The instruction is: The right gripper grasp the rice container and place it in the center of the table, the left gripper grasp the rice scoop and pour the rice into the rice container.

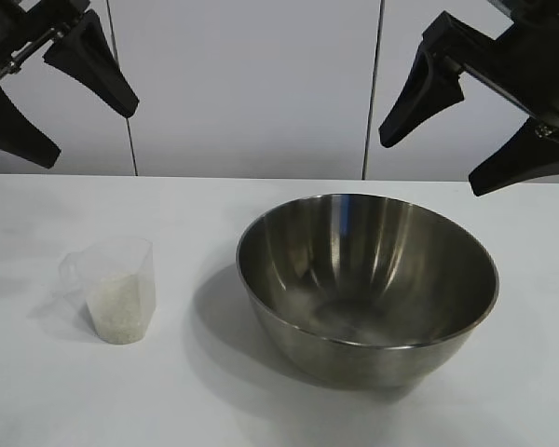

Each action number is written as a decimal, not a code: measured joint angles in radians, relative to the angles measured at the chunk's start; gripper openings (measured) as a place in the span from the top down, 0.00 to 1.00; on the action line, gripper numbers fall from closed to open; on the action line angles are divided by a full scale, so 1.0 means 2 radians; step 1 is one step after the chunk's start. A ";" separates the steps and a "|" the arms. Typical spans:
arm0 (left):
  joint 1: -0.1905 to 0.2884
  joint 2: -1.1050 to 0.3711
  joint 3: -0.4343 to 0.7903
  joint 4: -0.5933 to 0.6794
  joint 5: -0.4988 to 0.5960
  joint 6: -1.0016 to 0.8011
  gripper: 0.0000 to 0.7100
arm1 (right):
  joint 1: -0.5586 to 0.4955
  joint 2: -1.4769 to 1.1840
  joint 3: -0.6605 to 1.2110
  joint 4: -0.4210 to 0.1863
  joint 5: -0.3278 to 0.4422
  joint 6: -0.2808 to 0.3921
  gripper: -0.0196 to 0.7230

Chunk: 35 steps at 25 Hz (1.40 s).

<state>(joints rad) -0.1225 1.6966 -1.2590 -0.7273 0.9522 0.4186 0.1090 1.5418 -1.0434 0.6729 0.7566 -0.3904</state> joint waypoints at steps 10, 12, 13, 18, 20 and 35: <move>0.000 0.000 0.000 0.000 0.000 0.000 0.02 | 0.000 0.000 0.000 -0.024 0.000 0.001 0.04; 0.000 0.000 0.000 0.000 0.000 0.000 0.02 | 0.000 0.000 0.000 -0.058 0.000 0.014 0.04; 0.000 0.000 0.000 0.000 0.000 0.000 0.02 | 0.000 0.000 0.000 -0.080 0.000 0.024 0.04; 0.000 0.000 0.000 0.000 0.000 0.000 0.02 | 0.000 0.002 0.000 -0.189 -0.024 0.094 0.04; 0.000 0.000 0.000 0.000 0.000 0.000 0.02 | 0.000 0.012 0.000 -0.207 -0.036 0.107 0.04; 0.000 0.000 0.000 0.000 0.000 0.000 0.02 | 0.000 0.134 -0.001 -0.159 -0.075 0.079 0.04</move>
<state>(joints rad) -0.1225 1.6966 -1.2590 -0.7273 0.9522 0.4186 0.1090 1.8104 -1.0447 0.3555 0.6060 -0.2332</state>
